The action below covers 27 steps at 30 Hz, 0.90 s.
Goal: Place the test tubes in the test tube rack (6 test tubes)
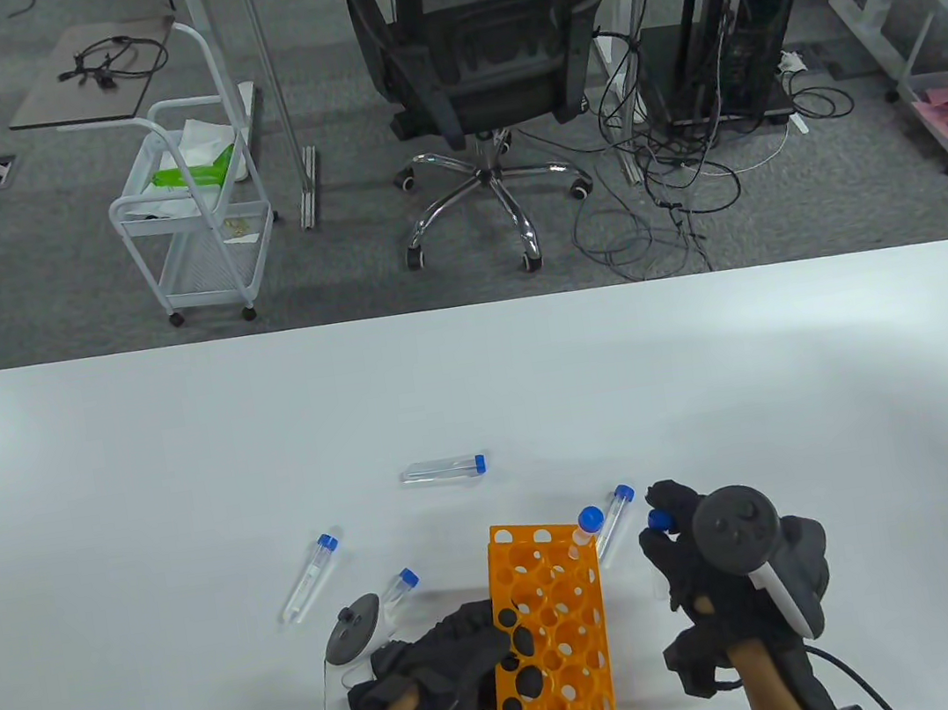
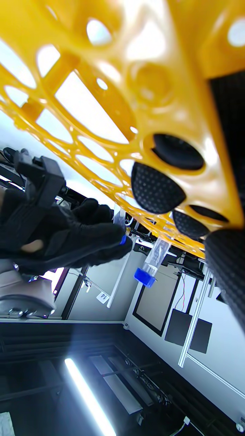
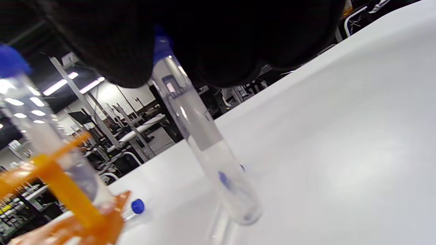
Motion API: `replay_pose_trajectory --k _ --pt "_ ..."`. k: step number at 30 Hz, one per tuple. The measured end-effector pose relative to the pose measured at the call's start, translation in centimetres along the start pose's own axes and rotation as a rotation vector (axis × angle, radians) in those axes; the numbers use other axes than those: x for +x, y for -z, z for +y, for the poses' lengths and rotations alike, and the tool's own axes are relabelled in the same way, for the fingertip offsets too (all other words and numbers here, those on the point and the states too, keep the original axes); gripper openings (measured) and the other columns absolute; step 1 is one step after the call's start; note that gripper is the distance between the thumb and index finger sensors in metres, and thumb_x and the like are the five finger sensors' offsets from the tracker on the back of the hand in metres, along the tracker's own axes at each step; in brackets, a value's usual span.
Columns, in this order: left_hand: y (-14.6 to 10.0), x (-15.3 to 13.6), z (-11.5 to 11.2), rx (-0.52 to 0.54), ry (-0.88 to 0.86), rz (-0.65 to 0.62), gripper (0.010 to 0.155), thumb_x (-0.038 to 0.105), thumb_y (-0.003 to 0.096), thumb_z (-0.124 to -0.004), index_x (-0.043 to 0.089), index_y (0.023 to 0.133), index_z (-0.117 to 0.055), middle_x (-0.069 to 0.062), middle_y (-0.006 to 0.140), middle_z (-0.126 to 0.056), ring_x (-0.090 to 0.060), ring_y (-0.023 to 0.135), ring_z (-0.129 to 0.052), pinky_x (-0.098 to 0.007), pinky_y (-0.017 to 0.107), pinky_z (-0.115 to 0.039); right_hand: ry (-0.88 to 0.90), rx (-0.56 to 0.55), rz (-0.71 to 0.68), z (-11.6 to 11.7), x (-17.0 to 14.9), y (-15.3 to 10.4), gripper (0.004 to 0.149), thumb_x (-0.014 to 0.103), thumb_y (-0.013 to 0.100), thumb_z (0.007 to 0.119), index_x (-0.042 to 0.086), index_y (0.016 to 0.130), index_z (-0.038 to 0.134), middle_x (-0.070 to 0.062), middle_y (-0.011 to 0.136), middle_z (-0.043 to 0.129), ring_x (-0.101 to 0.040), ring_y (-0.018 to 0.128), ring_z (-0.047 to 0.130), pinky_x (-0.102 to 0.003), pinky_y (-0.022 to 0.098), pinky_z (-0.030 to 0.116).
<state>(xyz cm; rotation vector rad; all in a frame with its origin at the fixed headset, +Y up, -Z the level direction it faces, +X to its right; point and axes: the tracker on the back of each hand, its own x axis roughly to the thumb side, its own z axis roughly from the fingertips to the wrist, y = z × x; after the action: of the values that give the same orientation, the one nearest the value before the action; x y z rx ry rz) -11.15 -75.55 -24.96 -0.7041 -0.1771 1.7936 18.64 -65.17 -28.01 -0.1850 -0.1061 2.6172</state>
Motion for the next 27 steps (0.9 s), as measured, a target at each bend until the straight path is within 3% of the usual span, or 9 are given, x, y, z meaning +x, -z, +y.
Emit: replay_pose_trajectory --k 17,27 --pt "-0.1 0.3 0.3 0.021 -0.02 0.0 0.05 0.027 0.0477 -0.068 0.009 0.092 -0.054 -0.015 0.082 -0.08 -0.022 0.057 -0.103 -0.033 0.032 -0.092 -0.009 -0.096 -0.16 -3.3 4.3 -2.0 0.058 0.043 0.042 0.089 0.03 0.095 0.068 0.001 0.09 0.086 -0.018 0.064 0.098 -0.046 0.051 0.083" --pt "-0.2 0.7 0.3 0.029 -0.009 -0.012 0.05 0.027 0.0477 -0.068 0.009 0.092 -0.054 -0.015 0.082 -0.08 -0.023 0.057 -0.103 -0.033 0.032 -0.092 0.007 -0.067 -0.26 -6.0 9.8 -2.5 0.058 0.042 0.04 0.092 0.029 0.093 0.07 0.001 0.088 0.089 -0.016 0.06 0.1 -0.045 0.048 0.085"
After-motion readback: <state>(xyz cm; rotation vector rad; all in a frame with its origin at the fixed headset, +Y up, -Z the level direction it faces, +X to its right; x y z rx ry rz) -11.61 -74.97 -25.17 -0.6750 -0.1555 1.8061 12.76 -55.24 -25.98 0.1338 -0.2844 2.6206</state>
